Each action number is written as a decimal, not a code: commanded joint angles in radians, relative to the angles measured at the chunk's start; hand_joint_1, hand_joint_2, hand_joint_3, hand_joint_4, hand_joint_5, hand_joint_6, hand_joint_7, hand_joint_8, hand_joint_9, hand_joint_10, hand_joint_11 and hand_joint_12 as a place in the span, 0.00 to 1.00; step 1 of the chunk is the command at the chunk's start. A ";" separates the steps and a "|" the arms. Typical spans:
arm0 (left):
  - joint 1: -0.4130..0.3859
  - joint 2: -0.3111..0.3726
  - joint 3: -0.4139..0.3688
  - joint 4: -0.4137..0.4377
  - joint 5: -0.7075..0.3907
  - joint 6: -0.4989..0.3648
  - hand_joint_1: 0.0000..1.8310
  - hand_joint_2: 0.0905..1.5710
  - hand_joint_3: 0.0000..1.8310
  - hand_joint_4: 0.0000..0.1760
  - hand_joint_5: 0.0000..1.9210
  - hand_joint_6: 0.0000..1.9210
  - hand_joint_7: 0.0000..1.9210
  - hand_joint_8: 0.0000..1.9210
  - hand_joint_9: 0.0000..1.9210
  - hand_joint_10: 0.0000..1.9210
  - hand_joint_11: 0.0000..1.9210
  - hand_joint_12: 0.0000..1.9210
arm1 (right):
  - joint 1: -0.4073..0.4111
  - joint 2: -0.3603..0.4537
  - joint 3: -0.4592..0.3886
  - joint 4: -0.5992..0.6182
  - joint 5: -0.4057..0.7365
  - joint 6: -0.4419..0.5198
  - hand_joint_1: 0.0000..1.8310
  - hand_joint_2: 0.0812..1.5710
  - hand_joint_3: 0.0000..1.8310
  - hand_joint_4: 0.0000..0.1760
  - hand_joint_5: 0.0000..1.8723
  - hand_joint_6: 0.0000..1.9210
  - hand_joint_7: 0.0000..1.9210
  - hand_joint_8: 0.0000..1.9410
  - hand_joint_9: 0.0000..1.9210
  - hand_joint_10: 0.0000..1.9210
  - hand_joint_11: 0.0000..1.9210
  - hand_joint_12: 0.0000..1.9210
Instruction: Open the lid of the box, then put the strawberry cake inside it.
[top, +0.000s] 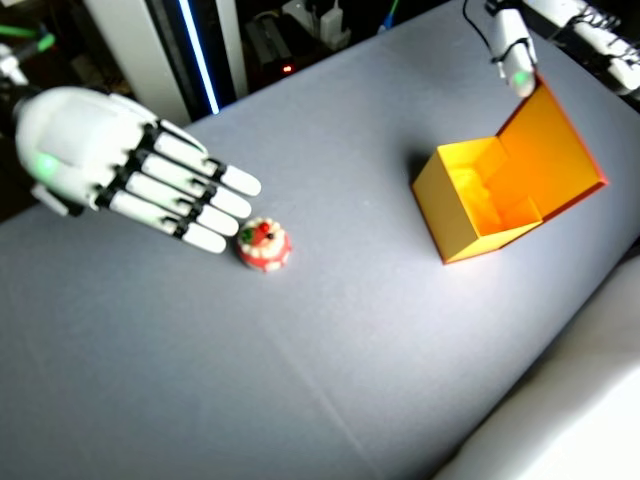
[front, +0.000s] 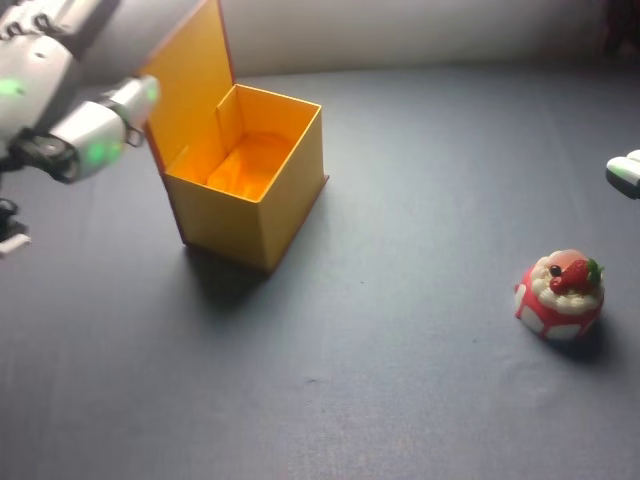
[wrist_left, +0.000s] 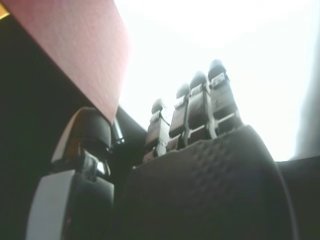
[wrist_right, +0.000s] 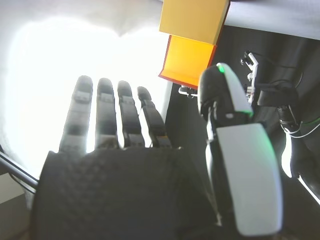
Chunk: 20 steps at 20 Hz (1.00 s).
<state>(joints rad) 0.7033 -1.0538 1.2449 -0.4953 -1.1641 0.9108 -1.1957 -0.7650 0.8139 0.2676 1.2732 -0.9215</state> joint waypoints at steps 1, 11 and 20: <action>-0.001 0.019 0.010 -0.016 -0.111 -0.005 0.21 0.93 0.00 0.70 0.00 0.00 0.00 0.00 0.00 0.00 0.00 0.00 | 0.001 -0.001 0.005 0.002 0.122 0.004 0.33 0.81 0.00 0.00 0.00 0.00 0.00 0.00 0.00 0.00 0.00 0.00; 0.088 0.091 -0.055 0.081 -0.133 -0.004 0.37 0.84 0.00 0.94 0.00 0.00 0.00 0.00 0.00 0.00 0.00 0.36 | 0.000 -0.001 0.011 -0.003 0.122 0.027 0.35 0.80 0.00 0.00 0.00 0.00 0.00 0.00 0.00 0.00 0.00 0.00; 0.145 0.210 -0.194 0.422 -0.025 0.010 0.36 0.89 0.00 0.20 0.02 0.00 0.00 0.00 0.00 0.00 0.00 0.21 | 0.076 -0.026 0.070 -0.030 -0.035 0.050 0.36 0.76 0.00 0.00 0.00 0.00 0.00 0.00 0.00 0.00 0.00 0.00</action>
<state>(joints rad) 0.8539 -0.8497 1.0431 -0.0479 -1.0847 0.9184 -1.1206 -0.7952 0.8864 0.2379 1.1435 -0.8757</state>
